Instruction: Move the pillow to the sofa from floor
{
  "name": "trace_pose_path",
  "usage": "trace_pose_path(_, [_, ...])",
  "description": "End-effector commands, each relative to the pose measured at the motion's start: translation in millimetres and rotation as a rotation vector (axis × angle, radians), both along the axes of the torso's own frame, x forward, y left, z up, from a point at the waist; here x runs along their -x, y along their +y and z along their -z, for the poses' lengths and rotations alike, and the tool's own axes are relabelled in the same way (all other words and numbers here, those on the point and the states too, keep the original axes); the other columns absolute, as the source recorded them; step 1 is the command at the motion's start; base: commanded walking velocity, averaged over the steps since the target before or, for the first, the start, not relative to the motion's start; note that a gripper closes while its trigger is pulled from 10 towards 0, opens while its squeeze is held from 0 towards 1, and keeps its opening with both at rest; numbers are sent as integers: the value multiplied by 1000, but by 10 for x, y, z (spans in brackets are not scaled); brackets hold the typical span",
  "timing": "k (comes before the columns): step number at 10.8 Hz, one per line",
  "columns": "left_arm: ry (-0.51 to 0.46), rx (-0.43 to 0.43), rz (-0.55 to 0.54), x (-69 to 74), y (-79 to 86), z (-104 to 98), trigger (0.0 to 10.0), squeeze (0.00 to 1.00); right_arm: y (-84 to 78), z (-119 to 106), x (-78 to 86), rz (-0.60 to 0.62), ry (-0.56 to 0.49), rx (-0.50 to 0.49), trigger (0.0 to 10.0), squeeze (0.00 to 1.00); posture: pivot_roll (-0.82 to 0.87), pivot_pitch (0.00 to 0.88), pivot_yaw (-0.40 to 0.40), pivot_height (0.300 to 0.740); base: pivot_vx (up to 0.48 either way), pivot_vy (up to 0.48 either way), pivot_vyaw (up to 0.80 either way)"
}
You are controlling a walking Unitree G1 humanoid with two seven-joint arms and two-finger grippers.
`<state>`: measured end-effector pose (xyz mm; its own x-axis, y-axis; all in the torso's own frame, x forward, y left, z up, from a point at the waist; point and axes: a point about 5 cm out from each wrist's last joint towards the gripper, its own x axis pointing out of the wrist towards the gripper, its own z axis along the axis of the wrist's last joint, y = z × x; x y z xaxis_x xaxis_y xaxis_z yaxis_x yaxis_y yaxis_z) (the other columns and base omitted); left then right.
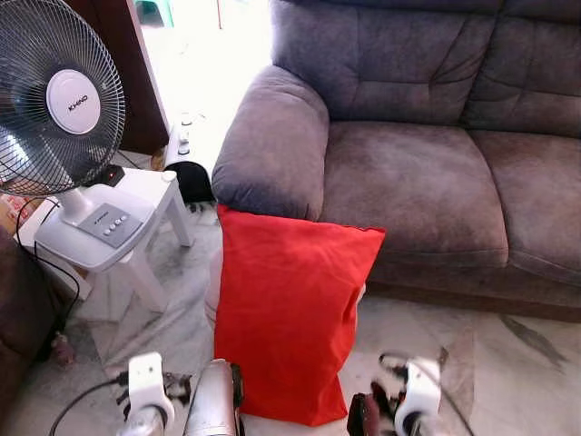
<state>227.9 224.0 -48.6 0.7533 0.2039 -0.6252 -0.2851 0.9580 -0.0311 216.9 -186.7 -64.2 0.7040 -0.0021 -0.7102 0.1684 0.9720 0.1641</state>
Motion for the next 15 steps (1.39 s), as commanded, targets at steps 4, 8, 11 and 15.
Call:
trace_pose_path(4, [-235, -1, 21, -556, -22, -463, 10000, 0, -147, -476, -597, 10, -230, 33, 10000, 0, 85, 153, -21, 594, 0, 0, 0])
trace_pose_path(8, [-417, 8, 91, -978, -214, -908, 10000, 0, -42, -824, -970, -22, -358, 5, 10000, 0, 94, 170, -26, 594, 0, 0, 0])
trace_pose_path(11, [-510, 15, 116, -1303, -280, -1329, 10000, 0, -5, -1204, -1289, -30, -459, -4, 10000, 0, 90, 213, -30, 594, 0, 0, 0])
trace_pose_path(15, [-558, 178, 52, -1496, -304, -1610, 10000, 1000, 38, -1565, -1540, 2, -525, -81, 10000, 1000, 83, 330, -44, 594, 0, 0, 0])
